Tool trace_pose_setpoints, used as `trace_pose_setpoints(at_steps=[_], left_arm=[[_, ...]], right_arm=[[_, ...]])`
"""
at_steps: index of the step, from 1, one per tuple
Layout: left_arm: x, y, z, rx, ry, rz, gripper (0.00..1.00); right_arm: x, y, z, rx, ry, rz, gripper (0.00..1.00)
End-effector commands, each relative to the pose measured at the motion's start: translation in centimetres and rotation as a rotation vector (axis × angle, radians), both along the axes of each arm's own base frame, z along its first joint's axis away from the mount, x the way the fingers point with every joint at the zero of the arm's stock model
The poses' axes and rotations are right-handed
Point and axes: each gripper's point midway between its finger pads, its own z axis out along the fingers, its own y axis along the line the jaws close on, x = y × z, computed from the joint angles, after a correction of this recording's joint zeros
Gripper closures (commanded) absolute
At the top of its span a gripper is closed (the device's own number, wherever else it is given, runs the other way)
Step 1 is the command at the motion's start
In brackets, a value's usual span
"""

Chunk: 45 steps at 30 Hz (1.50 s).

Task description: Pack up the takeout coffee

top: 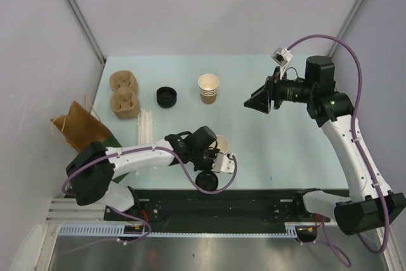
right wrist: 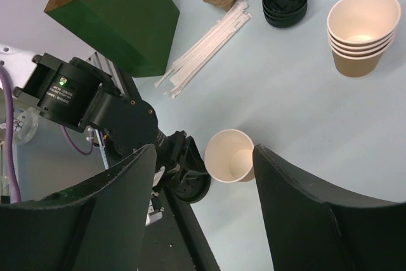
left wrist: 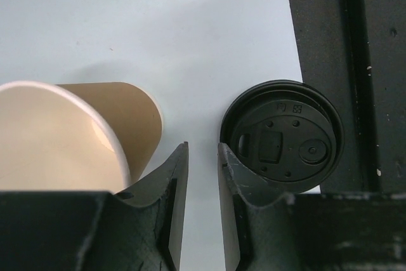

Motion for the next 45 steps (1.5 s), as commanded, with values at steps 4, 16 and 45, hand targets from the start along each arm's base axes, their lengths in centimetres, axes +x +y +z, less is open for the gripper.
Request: trace_pose_setpoints(at_steps=[4,16,45], left_arm=[[-1.0,0.1,-1.6,0.023,0.050,-0.017,0.68],[-1.1,0.3,-3.3,0.061,0.068,-0.017,0.68],[2.4,-2.5,14.7,-0.072,0.190,0.262,1.00]], right_arm=[[-0.4,0.1,1.2,0.018,-0.049,0.015,0.32],[-0.2,0.1,1.1,0.014,-0.049,0.014,0.32],[2.7,-2.2,0.5,-0.008,-0.046,-0.112,0.32]])
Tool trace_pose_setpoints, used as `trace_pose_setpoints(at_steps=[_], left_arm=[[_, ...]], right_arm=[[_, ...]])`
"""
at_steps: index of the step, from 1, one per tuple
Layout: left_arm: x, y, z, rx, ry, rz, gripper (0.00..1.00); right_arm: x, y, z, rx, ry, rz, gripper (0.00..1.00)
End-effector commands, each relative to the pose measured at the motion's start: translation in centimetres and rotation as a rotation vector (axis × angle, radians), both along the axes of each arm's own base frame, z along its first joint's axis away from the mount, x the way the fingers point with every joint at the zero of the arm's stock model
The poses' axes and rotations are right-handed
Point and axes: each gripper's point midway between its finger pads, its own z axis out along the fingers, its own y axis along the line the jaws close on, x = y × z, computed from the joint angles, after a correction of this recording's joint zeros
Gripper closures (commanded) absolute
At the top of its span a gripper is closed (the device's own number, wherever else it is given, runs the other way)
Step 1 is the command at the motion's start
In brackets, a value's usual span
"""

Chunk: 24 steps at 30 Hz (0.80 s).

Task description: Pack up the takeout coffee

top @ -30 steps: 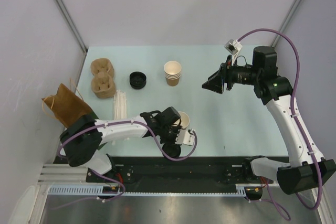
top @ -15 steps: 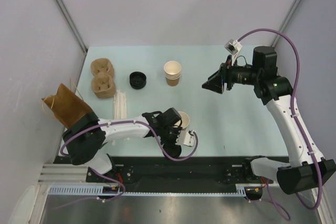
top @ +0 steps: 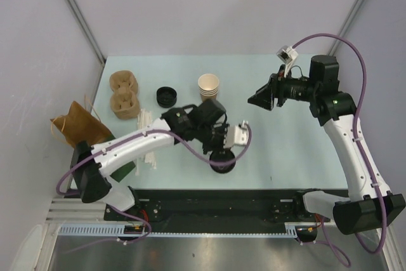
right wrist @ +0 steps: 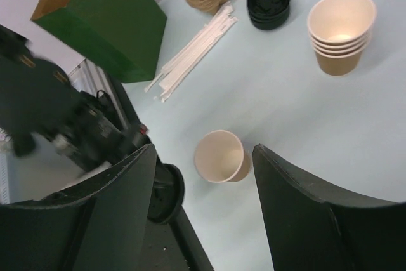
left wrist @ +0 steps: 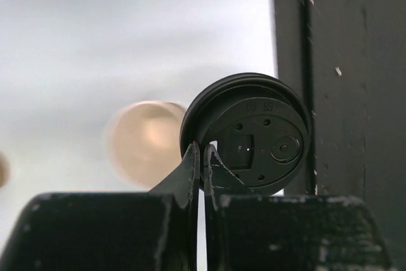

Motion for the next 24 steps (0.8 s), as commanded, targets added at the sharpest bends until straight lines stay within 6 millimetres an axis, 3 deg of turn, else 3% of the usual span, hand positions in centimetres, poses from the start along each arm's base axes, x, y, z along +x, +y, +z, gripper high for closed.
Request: trace_pose_setpoints(at_steps=[1,4,7,11,21,24], left_arm=[[4.1,1.6,5.0,-0.013,0.108,0.234,1.00],[8.0,1.7,6.5,-0.035,0.130,0.374,1.00],[10.3,1.9,6.6,-0.047,0.156,0.465,1.00],[10.9,1.8,5.0,-0.039,0.204,0.523,1.00],[10.9,1.7,-0.6,-0.014,0.263,0.611,0.99],[11.1,1.6,-1.3,-0.031,0.252,0.624,0.98]], right_arm=[[2.4,-1.7,0.2,-0.009,-0.029,-0.096,0.32],[4.3,-3.4,-0.9,-0.037,-0.004,-0.182,0.32],[5.6,-4.6,-2.5,-0.067,0.038,-0.238,0.31],[6.0,-5.0,-4.5,-0.106,0.108,-0.257,0.29],[4.8,-3.8,-8.5,-0.133,0.227,-0.207,0.11],[4.4,-3.6,-9.4,-0.140,0.253,-0.200,0.05]])
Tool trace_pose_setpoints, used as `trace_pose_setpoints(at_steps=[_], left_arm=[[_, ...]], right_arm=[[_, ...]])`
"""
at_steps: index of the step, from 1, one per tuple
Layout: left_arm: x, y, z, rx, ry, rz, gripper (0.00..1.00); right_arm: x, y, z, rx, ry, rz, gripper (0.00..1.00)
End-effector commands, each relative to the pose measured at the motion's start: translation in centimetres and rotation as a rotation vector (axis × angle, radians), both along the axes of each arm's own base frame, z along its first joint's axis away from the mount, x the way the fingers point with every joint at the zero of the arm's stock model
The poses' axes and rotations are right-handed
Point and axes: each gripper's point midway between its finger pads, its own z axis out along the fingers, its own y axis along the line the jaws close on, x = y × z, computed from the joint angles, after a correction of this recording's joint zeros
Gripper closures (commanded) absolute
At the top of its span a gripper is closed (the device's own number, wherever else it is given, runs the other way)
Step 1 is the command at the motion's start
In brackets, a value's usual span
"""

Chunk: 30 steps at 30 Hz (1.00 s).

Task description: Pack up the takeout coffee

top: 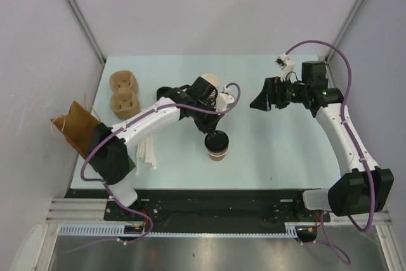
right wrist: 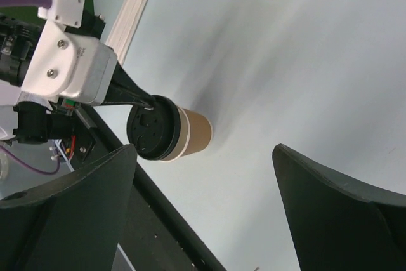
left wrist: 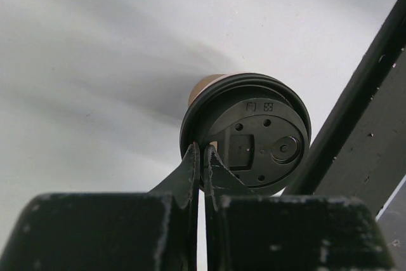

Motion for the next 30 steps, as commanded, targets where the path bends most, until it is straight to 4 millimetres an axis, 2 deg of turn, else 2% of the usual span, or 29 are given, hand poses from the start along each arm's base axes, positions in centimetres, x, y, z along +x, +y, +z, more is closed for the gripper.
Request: trace_pose_setpoints(at_steps=[1,2,7,15,30], left_arm=[[1.0,-1.3,0.0,-0.064,-0.041,0.045,0.98],[1.0,-1.1,-0.5,-0.050,-0.043,0.052,0.98],[1.3,-1.1,-1.1,-0.032,-0.064,0.063,0.98],[0.7,-0.7,-2.3,-0.003,-0.033,0.059,0.98],[-0.4,-0.2,-2.0,0.010,-0.010,0.040,0.97]], right_arm=[[-0.5,0.3,-1.3,-0.012,0.024,0.012,0.04],[-0.7,0.3,-1.7,-0.014,0.035,0.014,0.00],[-1.2,0.5,-2.6,-0.017,0.055,0.019,0.00],[-2.2,1.0,-2.3,0.011,0.064,0.055,0.00],[-2.2,1.2,-1.8,0.046,0.069,0.065,0.00]])
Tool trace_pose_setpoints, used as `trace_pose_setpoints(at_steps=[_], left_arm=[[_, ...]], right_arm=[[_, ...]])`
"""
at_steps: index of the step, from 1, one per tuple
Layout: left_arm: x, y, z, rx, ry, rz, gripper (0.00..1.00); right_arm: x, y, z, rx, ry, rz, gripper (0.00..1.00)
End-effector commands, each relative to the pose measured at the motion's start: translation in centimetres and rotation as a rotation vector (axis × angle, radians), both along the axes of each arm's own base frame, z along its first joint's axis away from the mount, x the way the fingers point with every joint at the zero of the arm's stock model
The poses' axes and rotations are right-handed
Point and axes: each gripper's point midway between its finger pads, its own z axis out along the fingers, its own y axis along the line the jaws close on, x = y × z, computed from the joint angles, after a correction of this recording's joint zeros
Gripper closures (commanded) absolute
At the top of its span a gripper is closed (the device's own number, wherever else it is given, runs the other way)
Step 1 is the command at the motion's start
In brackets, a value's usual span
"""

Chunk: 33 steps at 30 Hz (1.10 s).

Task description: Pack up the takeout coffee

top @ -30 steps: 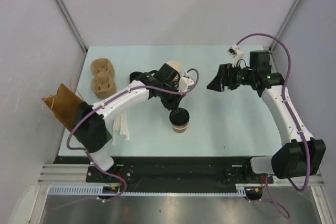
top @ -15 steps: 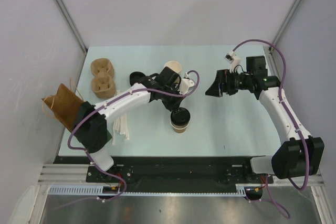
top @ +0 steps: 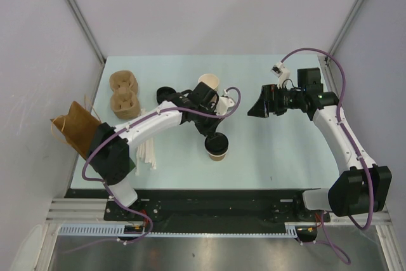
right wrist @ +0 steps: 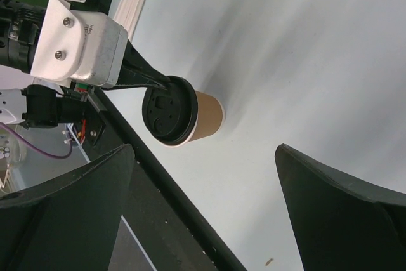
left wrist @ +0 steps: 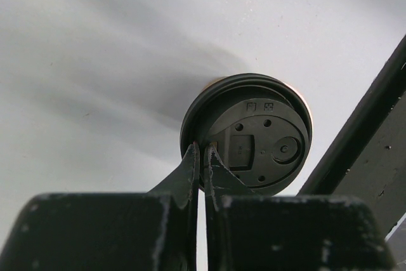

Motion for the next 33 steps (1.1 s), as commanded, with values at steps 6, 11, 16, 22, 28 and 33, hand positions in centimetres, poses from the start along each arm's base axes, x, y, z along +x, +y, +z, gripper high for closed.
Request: trace_pose_setpoints(at_steps=[6,11,16,22,28,33], left_arm=[[-0.5,-0.5,0.1,-0.006,0.005,-0.002,0.96],[-0.6,-0.5,-0.4,0.004,0.011,0.000,0.95],[-0.9,-0.2,-1.1,0.016,0.026,-0.004,0.94],[-1.1,-0.2,-0.8,0.015,0.020,-0.007,0.74],[-0.2,-0.6,1.0,-0.007,-0.004,-0.002,0.65],[-0.3,-0.7,2.2,-0.016,-0.005,-0.016,0.59]], right_arm=[[-0.5,0.6,1.6,0.054,-0.022,0.025,0.00],[-0.5,0.6,1.5,0.057,-0.022,0.027,0.00],[-0.4,0.5,1.7,0.062,-0.027,0.026,0.00],[-0.3,0.6,1.7,0.067,-0.026,0.026,0.00],[-0.3,0.7,1.8,0.071,-0.028,0.028,0.00],[-0.3,0.7,1.9,0.075,-0.031,0.031,0.00]])
